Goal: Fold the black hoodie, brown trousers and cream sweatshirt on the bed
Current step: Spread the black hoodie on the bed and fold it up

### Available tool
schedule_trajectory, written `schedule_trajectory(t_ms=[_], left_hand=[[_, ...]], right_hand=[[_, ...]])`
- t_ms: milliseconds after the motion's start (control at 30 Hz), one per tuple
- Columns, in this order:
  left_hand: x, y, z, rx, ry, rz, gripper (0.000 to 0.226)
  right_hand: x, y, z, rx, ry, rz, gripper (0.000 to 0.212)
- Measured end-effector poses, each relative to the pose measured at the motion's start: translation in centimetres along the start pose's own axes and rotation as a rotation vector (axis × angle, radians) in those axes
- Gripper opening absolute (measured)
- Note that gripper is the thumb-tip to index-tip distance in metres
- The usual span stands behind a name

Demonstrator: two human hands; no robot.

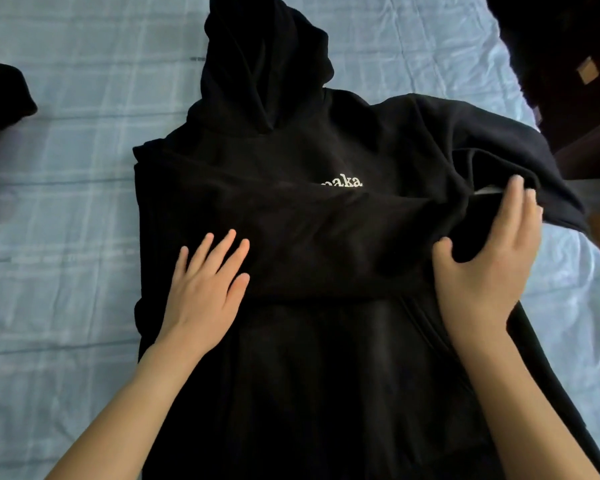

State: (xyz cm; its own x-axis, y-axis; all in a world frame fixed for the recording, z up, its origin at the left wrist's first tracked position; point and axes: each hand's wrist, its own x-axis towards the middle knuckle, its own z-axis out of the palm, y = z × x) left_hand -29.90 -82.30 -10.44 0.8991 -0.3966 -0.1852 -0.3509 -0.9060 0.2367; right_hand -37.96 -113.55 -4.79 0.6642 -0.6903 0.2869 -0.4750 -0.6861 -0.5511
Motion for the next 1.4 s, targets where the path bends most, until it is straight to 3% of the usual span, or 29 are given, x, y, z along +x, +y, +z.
schedule_trajectory(t_ms=[100,200,233,367,433,533,667,767,833,933,1033,1100,1167,1233,1300,1367,1400], left_hand=[[0.6,-0.1,0.9,0.091,-0.005,-0.062,0.058],[0.6,-0.4,1.8,0.132,-0.083,-0.067,0.064],[0.6,-0.6,1.8,0.134,-0.089,-0.055,0.065],[1.0,-0.7,-0.2,0.115,-0.03,-0.01,0.063],[2.5,1.1,-1.3,0.083,0.039,0.1,0.059],[5.4,5.7,-1.8,0.02,0.079,0.322,0.061],[6.0,11.4,0.6,0.006,-0.01,0.629,0.068],[3.9,13.8,3.8,0.131,-0.09,0.794,0.07],[3.3,13.7,5.0,0.109,-0.067,0.738,0.064],[2.9,13.4,4.6,-0.204,-0.09,0.607,0.075],[2.2,13.2,2.2,-0.525,-0.105,0.486,0.063],[1.0,13.2,0.7,-0.598,-0.09,0.483,0.055],[-0.7,13.1,-0.2,-0.585,-0.223,0.504,0.053],[-1.8,12.8,-0.1,-0.487,-0.402,0.528,0.051],[-1.5,12.0,0.5,-0.326,-0.371,0.584,0.048],[0.4,10.8,0.8,-0.176,-0.191,0.565,0.051],[1.5,10.0,0.9,-0.109,-0.115,0.506,0.053]], right_hand=[[-0.3,-1.2,3.5,-0.248,-0.172,-0.344,0.07],[-1.3,-0.5,6.4,-0.414,-0.59,-0.361,0.058],[-1.2,0.1,6.9,-0.423,-0.646,-0.353,0.058],[0.9,0.6,6.7,-0.338,-0.55,-0.512,0.054],[2.4,0.8,6.3,-0.34,-0.555,-0.548,0.054],[5.5,2.6,5.2,-0.397,-0.603,-0.482,0.054],[8.6,5.7,2.0,-0.552,-0.581,-0.436,0.05],[9.5,6.6,0.2,-0.463,-0.671,-0.398,0.044],[10.1,6.5,-0.3,-0.411,-0.709,-0.396,0.041],[10.5,6.5,-1.2,-0.363,-0.762,-0.382,0.037],[11.3,6.3,-3.3,-0.1,-0.791,-0.187,0.017],[11.7,6.6,-5.3,-0.011,-0.855,-0.038,0.02],[11.0,7.5,-6.7,-0.14,-0.998,0.062,0.024],[9.2,8.6,-6.9,-0.465,-1.124,-0.004,0.037],[6.5,9.0,-5.8,-0.549,-0.932,-0.237,0.059],[2.8,7.3,-3.9,-0.312,-0.673,-0.378,0.062],[0.9,6.3,-2.7,-0.232,-0.627,-0.398,0.06]])
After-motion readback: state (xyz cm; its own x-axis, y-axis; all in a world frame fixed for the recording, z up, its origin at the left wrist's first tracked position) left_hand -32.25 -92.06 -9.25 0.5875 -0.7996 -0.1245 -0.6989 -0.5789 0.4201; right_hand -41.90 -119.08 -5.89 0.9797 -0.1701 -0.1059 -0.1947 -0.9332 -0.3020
